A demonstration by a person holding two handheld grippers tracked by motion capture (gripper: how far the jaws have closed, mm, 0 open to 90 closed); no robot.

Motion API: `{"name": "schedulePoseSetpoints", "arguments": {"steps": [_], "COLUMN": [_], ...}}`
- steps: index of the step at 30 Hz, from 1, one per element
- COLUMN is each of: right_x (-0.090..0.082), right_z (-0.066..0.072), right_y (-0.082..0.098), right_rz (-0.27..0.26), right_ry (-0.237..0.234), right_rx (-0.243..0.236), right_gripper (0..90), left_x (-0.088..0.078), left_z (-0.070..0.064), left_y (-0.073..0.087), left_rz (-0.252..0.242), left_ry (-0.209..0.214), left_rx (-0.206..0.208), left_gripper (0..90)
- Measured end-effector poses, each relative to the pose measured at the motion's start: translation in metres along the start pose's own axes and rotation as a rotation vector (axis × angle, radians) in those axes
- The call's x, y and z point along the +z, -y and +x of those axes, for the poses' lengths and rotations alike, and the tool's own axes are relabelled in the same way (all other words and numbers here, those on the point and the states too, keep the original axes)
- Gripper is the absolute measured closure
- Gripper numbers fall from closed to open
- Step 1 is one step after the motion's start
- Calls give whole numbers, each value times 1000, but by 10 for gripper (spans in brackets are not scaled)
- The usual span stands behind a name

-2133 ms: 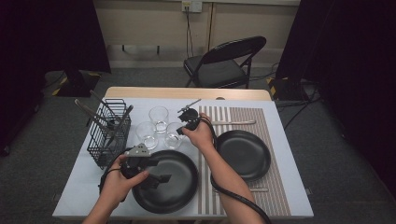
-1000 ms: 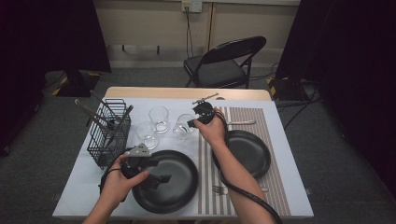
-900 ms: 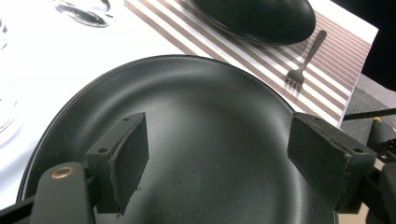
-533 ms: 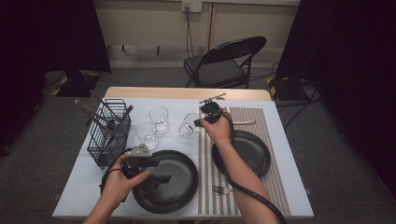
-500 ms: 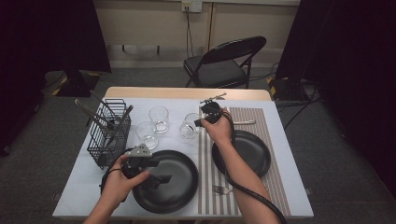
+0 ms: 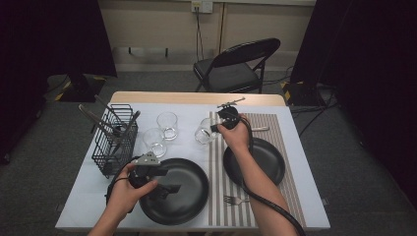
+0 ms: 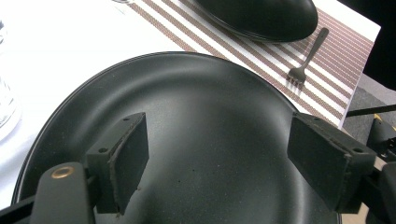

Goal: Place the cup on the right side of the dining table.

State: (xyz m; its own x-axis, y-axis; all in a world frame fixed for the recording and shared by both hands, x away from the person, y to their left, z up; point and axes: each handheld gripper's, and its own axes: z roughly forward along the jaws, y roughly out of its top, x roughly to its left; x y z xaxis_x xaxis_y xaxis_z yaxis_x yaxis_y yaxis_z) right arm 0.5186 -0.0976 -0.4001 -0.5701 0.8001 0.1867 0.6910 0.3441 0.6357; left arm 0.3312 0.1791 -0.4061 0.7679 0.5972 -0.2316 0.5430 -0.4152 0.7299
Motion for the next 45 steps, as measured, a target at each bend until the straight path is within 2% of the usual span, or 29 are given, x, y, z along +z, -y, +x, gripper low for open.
{"name": "schedulePoseSetpoints", "arguments": {"steps": [29, 45], "right_x": [-7, -7], "right_z": [-23, -31], "right_y": [7, 14], "right_rz": [0, 15], "right_ry": [51, 74], "right_rx": [44, 45], "right_gripper": [840, 840], "left_x": [0, 0], "left_z": [1, 1], "left_y": [1, 1], "left_rz": [-6, 1], "left_ry": [1, 0], "left_rx": [-3, 4], "left_gripper": [205, 205]}}
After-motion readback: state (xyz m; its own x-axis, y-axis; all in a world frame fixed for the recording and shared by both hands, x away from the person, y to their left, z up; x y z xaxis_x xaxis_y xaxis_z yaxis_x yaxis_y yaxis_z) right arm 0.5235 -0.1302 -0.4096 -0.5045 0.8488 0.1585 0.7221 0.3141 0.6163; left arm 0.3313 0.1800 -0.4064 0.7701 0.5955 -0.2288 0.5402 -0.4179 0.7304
